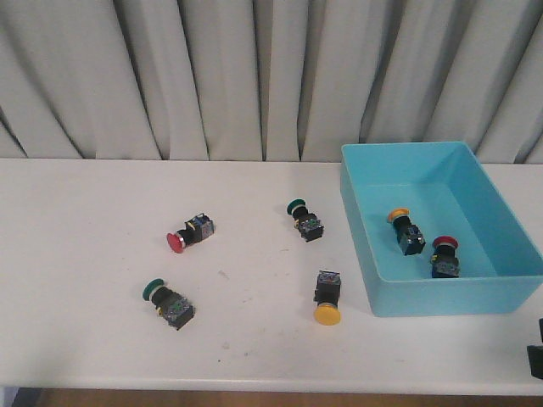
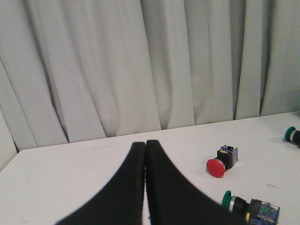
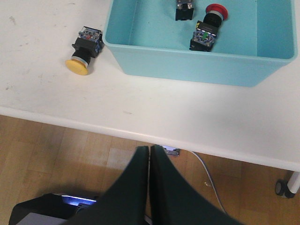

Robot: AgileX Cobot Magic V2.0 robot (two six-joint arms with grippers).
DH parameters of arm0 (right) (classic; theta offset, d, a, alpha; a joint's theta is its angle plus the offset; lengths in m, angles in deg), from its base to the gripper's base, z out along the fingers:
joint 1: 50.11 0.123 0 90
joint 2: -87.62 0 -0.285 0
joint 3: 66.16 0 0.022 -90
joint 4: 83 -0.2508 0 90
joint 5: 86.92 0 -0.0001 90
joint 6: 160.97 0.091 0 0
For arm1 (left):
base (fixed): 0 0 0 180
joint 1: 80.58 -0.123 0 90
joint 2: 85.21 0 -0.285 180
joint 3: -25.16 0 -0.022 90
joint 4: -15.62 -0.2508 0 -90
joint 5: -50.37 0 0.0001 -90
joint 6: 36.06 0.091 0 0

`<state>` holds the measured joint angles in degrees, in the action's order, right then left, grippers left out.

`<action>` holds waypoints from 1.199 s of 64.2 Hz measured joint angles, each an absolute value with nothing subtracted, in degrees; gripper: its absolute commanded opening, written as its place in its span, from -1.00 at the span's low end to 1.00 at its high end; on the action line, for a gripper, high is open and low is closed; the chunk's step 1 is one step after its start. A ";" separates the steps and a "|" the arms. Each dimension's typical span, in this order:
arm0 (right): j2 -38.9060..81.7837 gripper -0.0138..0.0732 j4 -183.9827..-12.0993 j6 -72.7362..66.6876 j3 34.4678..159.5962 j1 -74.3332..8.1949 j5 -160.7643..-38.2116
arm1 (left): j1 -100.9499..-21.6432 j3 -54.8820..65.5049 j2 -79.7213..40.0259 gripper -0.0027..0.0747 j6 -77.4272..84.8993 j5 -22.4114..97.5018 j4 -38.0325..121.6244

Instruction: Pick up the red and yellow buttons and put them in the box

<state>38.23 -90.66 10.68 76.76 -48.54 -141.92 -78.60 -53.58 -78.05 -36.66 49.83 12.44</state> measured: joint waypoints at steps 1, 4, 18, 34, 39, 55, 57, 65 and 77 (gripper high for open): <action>38.23 -0.70 -90.66 10.68 76.76 -48.54 -141.92 | -78.60 -53.58 -78.05 -0.95 -36.51 49.83 12.44; 38.23 -0.70 -90.66 10.68 76.76 -48.54 -141.92 | -78.60 -53.58 -78.05 -0.95 -36.06 49.83 12.39; 38.23 -0.70 -90.66 10.68 76.76 -48.54 -141.92 | -78.60 -53.58 -78.05 -0.95 -35.69 49.83 12.34; 38.23 -0.70 -90.66 10.68 76.76 -48.54 -141.92 | -78.60 -53.58 -78.05 -0.95 -35.52 49.83 12.34; 38.23 -0.70 -90.66 10.68 76.76 -48.54 -141.92 | -78.60 -53.58 -78.05 -0.95 -35.52 49.83 12.34; 38.23 -0.70 -90.66 10.68 76.76 -48.54 -141.92 | -78.60 -53.58 -78.05 -0.95 -35.52 49.83 12.34; 38.23 -0.70 -90.66 10.68 76.76 -48.54 -141.92 | -78.60 -53.58 -78.05 -0.95 -35.52 49.83 12.34; 38.94 -0.70 -90.51 10.21 76.40 -48.54 -141.25 | -78.60 -53.58 -78.05 -0.95 -35.52 49.78 12.34; 48.42 -0.70 -89.37 9.45 67.31 -48.54 -127.15 | -78.60 -53.58 -78.05 -0.95 -35.52 49.78 12.34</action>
